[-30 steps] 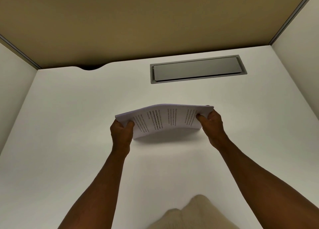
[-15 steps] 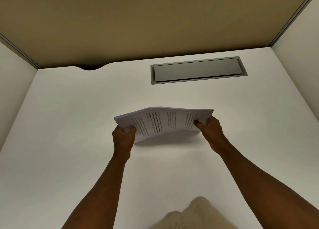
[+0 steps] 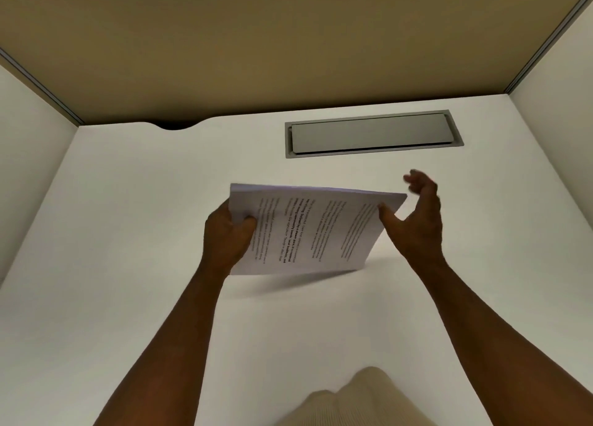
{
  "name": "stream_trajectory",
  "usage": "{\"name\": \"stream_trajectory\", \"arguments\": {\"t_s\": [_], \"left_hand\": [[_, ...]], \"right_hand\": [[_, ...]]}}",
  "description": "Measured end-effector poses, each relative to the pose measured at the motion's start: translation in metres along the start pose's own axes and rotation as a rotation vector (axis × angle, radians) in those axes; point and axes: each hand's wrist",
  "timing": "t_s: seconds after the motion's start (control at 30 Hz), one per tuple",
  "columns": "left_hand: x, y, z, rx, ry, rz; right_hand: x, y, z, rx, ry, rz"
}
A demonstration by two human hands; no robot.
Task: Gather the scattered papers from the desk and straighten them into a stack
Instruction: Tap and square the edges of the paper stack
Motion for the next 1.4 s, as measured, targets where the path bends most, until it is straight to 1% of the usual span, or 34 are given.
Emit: {"name": "stream_trajectory", "arguments": {"t_s": [0.03, 0.07, 0.1, 0.13, 0.2, 0.27, 0.3, 0.37, 0.43, 0.47, 0.5, 0.53, 0.57, 0.6, 0.63, 0.67, 0.7, 0.73, 0.77, 0.8, 0.83, 0.93, 1.0, 1.1, 1.2, 1.4], "left_hand": [[-0.001, 0.011, 0.004, -0.061, -0.026, -0.020], [-0.003, 0.022, 0.007, -0.110, -0.054, -0.032], [-0.005, 0.032, 0.008, -0.152, -0.086, -0.046], [-0.006, 0.042, 0.009, -0.193, -0.121, -0.059], [-0.008, 0.059, 0.007, -0.282, -0.185, -0.094], [-0.007, 0.071, 0.004, -0.354, -0.205, -0.136], [-0.007, 0.076, 0.003, -0.403, -0.203, -0.146], [-0.008, 0.082, 0.000, -0.475, -0.201, -0.148], [-0.005, 0.081, -0.003, -0.437, -0.198, -0.146], [-0.001, 0.078, -0.005, -0.403, -0.137, -0.177], [0.002, 0.071, -0.009, -0.388, -0.009, -0.243], [0.006, 0.062, -0.013, -0.375, 0.154, -0.306], [0.010, 0.052, -0.017, -0.325, 0.295, -0.325], [0.013, 0.043, -0.020, -0.224, 0.365, -0.272], [0.015, 0.036, -0.023, -0.079, 0.355, -0.182], [0.015, 0.029, -0.025, 0.111, 0.280, -0.075], [0.013, 0.024, -0.027, 0.306, 0.171, 0.015], [0.011, 0.018, -0.028, 0.458, 0.065, 0.070], [0.008, 0.013, -0.027, 0.531, -0.018, 0.098], [0.006, 0.009, -0.026, 0.536, -0.067, 0.101], [0.004, 0.007, -0.026, 0.510, -0.083, 0.098], [-0.002, 0.009, -0.027, 0.470, -0.045, 0.099], [-0.007, 0.010, -0.027, 0.502, -0.057, 0.114], [-0.014, 0.006, -0.026, 0.626, -0.165, 0.133], [-0.014, 0.001, -0.026, 0.625, -0.228, 0.121], [-0.012, 0.000, -0.030, 0.599, -0.180, 0.161]], "right_hand": [[0.000, -0.011, 0.004, 0.108, 0.014, 0.112], [0.000, -0.023, 0.006, 0.190, -0.011, 0.222], [-0.001, -0.035, 0.007, 0.265, -0.069, 0.319], [-0.001, -0.047, 0.005, 0.320, -0.155, 0.378], [0.001, -0.065, -0.002, 0.387, -0.346, 0.360], [0.002, -0.074, -0.007, 0.431, -0.469, 0.294], [0.001, -0.075, -0.006, 0.400, -0.510, 0.247], [0.000, -0.075, -0.005, 0.261, -0.558, 0.155], [0.000, -0.070, -0.002, 0.185, -0.538, 0.142], [0.001, -0.068, -0.001, 0.157, -0.518, 0.149], [0.001, -0.067, 0.001, 0.131, -0.494, 0.153], [0.002, -0.065, 0.002, 0.098, -0.470, 0.148], [0.002, -0.064, 0.004, 0.048, -0.447, 0.131], [0.001, -0.062, 0.005, -0.023, -0.427, 0.101], [0.000, -0.061, 0.006, -0.109, -0.411, 0.064], [0.000, -0.060, 0.006, -0.195, -0.398, 0.027], [-0.001, -0.058, 0.006, -0.269, -0.393, -0.005], [-0.001, -0.057, 0.006, -0.326, -0.398, -0.028], [-0.002, -0.055, 0.005, -0.367, -0.410, -0.043], [-0.002, -0.054, 0.004, -0.393, -0.426, -0.054], [-0.002, -0.052, 0.003, -0.414, -0.444, -0.060], [-0.001, -0.047, 0.001, -0.476, -0.499, -0.061], [-0.001, -0.045, 0.002, -0.519, -0.530, -0.056], [-0.001, -0.044, 0.003, -0.578, -0.554, -0.056], [-0.004, -0.043, 0.005, -0.601, -0.564, -0.070], [-0.010, -0.038, 0.002, -0.585, -0.525, -0.136]]}}
Point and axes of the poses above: each hand's wrist, its own x-axis away from the middle knuckle, its own z-axis out of the back of the hand, y = z × x, and after that the axes turned 10 degrees about -y, right-handed
